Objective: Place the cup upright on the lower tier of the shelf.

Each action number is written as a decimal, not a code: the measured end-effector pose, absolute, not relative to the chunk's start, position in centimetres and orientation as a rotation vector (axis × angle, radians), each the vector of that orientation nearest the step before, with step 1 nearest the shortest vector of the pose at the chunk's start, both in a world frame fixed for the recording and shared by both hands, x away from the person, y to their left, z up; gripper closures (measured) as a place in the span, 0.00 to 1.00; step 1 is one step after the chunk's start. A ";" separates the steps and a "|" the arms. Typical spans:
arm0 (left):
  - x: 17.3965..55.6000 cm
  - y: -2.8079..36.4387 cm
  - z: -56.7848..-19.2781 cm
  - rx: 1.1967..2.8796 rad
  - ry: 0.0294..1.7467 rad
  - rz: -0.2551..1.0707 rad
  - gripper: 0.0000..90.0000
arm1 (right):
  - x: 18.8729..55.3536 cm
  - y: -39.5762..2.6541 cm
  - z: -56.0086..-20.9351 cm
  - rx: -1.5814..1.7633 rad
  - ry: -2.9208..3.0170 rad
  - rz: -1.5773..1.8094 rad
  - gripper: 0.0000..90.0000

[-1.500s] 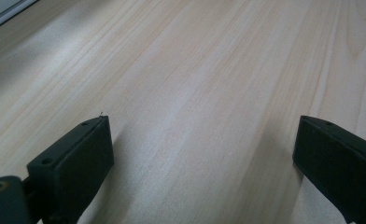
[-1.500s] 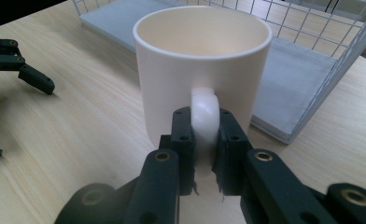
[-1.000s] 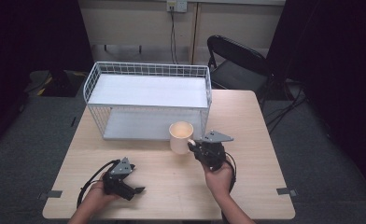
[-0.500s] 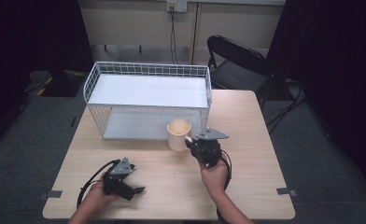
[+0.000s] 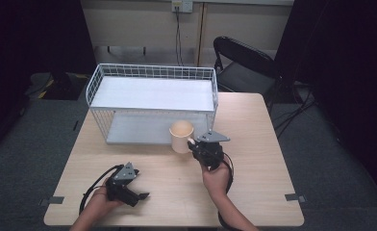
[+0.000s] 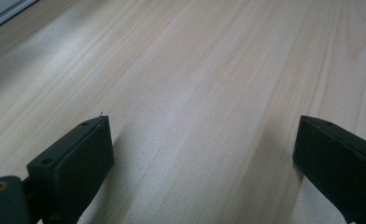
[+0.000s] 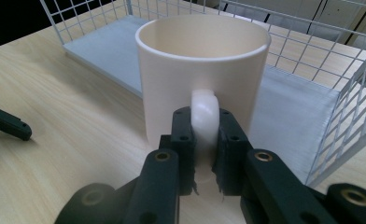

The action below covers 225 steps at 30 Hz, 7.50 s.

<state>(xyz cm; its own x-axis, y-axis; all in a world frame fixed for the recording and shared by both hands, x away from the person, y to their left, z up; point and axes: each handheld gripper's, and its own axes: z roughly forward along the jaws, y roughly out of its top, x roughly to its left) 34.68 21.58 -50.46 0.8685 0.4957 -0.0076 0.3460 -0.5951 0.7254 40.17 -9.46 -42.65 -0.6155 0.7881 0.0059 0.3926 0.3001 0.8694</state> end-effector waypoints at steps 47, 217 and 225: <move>34.7 21.6 -50.5 2.263 0.604 0.249 0.05 | 42.9 -7.0 -44.9 1.076 2.071 1.192 0.89; 34.6 21.6 -50.5 2.262 0.613 0.253 0.05 | 39.1 -14.1 -45.1 1.043 2.237 1.228 0.23; 34.6 21.6 -50.5 2.262 0.613 0.253 0.05 | 38.4 -14.8 -45.5 1.025 2.262 1.235 0.23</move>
